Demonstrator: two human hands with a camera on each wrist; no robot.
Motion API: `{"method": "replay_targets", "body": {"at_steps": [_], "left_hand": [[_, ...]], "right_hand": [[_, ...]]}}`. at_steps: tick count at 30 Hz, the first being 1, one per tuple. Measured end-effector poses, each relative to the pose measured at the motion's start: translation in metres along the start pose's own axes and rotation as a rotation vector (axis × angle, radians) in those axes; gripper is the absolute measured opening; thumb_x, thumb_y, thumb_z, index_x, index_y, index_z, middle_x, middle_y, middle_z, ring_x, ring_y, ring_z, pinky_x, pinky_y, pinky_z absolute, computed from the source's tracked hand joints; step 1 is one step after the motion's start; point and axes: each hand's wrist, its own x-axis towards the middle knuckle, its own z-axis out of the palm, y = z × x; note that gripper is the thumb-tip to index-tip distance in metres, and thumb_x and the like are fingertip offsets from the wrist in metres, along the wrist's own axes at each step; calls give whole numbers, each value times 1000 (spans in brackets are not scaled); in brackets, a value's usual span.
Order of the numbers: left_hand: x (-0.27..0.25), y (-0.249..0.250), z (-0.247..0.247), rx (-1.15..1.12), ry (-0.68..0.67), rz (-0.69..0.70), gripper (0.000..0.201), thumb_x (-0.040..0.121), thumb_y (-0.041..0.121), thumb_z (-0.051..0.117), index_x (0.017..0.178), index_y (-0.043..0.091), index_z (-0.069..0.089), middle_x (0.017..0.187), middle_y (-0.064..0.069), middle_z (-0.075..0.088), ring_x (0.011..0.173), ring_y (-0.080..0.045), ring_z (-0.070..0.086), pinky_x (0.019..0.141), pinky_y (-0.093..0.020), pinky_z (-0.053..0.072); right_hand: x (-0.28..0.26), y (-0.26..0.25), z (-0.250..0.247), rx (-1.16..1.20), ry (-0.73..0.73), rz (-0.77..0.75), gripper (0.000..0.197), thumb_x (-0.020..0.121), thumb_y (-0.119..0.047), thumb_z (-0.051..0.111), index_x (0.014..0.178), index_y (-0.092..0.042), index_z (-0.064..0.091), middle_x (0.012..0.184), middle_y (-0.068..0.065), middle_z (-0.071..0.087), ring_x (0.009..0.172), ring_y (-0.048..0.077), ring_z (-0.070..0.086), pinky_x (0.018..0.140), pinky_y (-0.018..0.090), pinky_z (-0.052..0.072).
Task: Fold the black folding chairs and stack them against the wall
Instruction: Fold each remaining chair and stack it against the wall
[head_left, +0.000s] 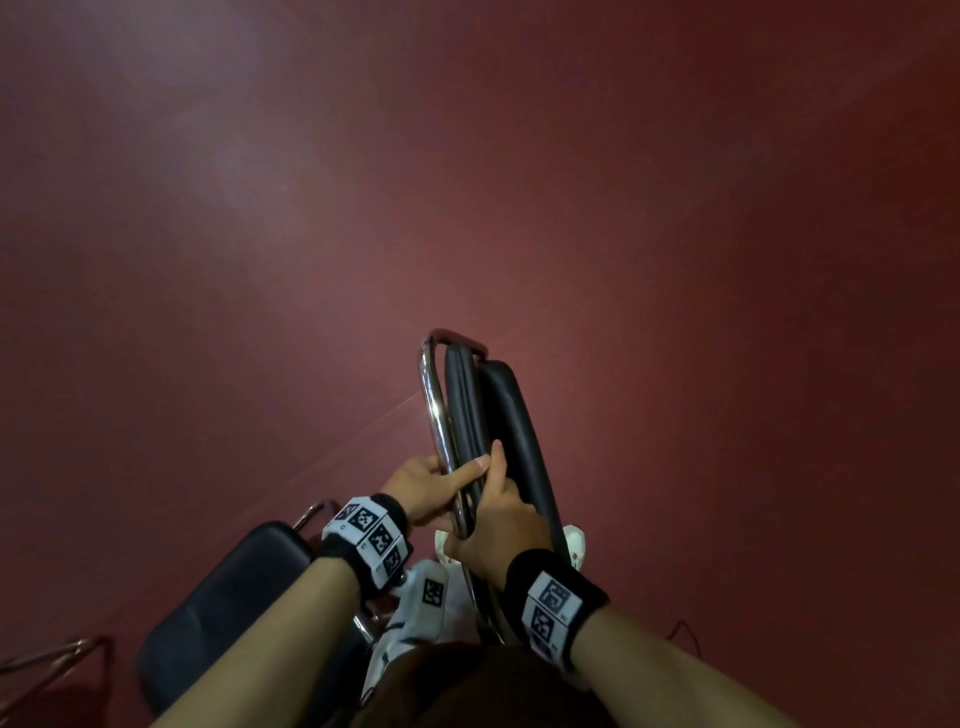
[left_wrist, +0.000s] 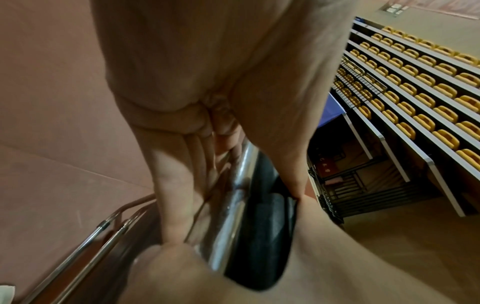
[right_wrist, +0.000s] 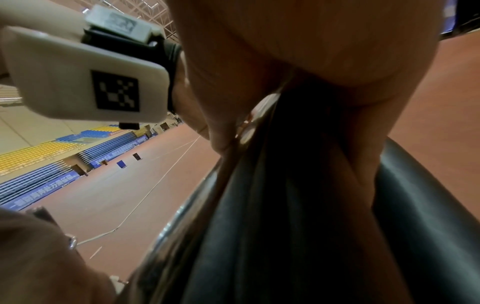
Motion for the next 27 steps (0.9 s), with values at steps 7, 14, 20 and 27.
{"method": "replay_targets", "body": {"at_steps": [7,14,20,27], "left_hand": [[0,2,-14,89,-142,-46,68,70,69,78,112,16,71,89,-6,79,80,-22,77,77,-34,62],[2,11,-7,111,-184,-54,68,76,66,73,119,14,63,88,-14,78,84,-27,77,86,-43,61],[-2,32,-11,419,-199,-8,53,90,59,61,103,8,66,90,-6,76,71,-17,76,73,-33,63],[-7,74,-14,1424,203,809,83,73,21,74,145,26,32,144,-11,36,128,-32,43,98,-44,47]], "right_hand": [[-7,2,-12,-66,3,-24,131,74,-61,76,157,-30,-21,137,6,54,112,29,65,91,45,54],[1,7,-6,-5,54,37,132,74,-53,81,158,-24,-16,136,10,55,114,31,64,91,44,54],[6,15,1,-20,106,41,120,70,-47,84,154,-21,2,123,8,62,102,31,69,84,42,58],[14,46,-34,11,48,154,86,73,-38,79,135,-24,19,113,4,63,102,32,66,83,40,54]]}}
